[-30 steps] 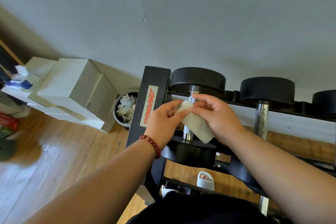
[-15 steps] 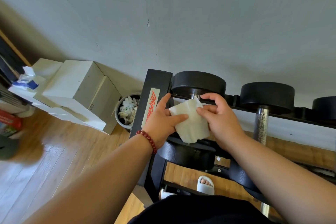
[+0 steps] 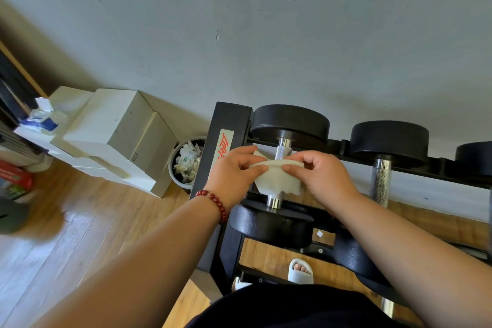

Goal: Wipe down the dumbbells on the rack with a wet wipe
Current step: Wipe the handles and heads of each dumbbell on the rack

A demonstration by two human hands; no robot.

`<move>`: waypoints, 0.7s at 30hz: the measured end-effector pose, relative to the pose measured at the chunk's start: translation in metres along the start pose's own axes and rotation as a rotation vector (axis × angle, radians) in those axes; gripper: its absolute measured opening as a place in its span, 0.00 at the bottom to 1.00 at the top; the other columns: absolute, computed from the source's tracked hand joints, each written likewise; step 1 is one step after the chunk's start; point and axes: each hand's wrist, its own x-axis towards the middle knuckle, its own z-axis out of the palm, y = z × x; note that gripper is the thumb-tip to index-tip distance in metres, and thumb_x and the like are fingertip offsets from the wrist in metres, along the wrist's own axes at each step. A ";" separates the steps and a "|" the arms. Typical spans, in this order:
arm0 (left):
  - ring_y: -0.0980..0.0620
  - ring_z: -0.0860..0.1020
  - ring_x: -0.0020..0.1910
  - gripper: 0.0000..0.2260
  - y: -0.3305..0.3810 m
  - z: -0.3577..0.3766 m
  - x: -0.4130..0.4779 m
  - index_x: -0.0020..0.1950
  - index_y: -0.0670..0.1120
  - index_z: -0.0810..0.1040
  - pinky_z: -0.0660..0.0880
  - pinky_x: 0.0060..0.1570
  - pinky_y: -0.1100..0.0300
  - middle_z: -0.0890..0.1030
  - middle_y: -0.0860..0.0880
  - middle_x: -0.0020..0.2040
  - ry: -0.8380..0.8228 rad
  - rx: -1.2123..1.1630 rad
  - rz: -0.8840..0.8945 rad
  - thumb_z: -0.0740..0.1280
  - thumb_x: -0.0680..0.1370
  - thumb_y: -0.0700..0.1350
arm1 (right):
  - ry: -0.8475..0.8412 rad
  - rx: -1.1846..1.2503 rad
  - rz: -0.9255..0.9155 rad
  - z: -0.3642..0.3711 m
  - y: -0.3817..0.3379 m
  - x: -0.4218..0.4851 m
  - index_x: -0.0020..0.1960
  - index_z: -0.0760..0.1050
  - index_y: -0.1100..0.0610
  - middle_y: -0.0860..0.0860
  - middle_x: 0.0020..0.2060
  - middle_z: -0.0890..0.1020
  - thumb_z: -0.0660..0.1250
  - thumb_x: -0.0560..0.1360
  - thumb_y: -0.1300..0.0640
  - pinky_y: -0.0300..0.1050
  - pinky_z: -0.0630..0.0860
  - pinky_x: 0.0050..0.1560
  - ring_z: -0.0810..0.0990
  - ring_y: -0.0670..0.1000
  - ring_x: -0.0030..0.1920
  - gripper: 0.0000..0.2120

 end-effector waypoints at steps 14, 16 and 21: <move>0.45 0.82 0.52 0.02 -0.003 0.014 0.014 0.48 0.50 0.78 0.80 0.54 0.45 0.83 0.46 0.49 0.023 -0.231 -0.207 0.70 0.77 0.44 | 0.210 -0.016 0.006 0.006 0.010 0.006 0.51 0.75 0.51 0.43 0.44 0.77 0.69 0.77 0.53 0.36 0.68 0.39 0.75 0.42 0.45 0.05; 0.46 0.82 0.51 0.03 -0.005 0.018 0.020 0.47 0.51 0.78 0.80 0.53 0.44 0.83 0.47 0.49 0.056 -0.218 -0.224 0.71 0.76 0.44 | 0.252 -0.056 -0.002 0.007 0.014 0.009 0.51 0.74 0.53 0.43 0.42 0.76 0.69 0.77 0.54 0.33 0.67 0.37 0.74 0.41 0.43 0.06; 0.45 0.82 0.48 0.03 -0.002 0.029 0.035 0.44 0.51 0.80 0.80 0.50 0.43 0.83 0.48 0.45 0.122 -0.246 -0.263 0.72 0.76 0.45 | 0.318 -0.337 -0.268 0.010 0.030 0.009 0.54 0.76 0.54 0.49 0.50 0.77 0.69 0.76 0.54 0.31 0.67 0.50 0.74 0.47 0.51 0.08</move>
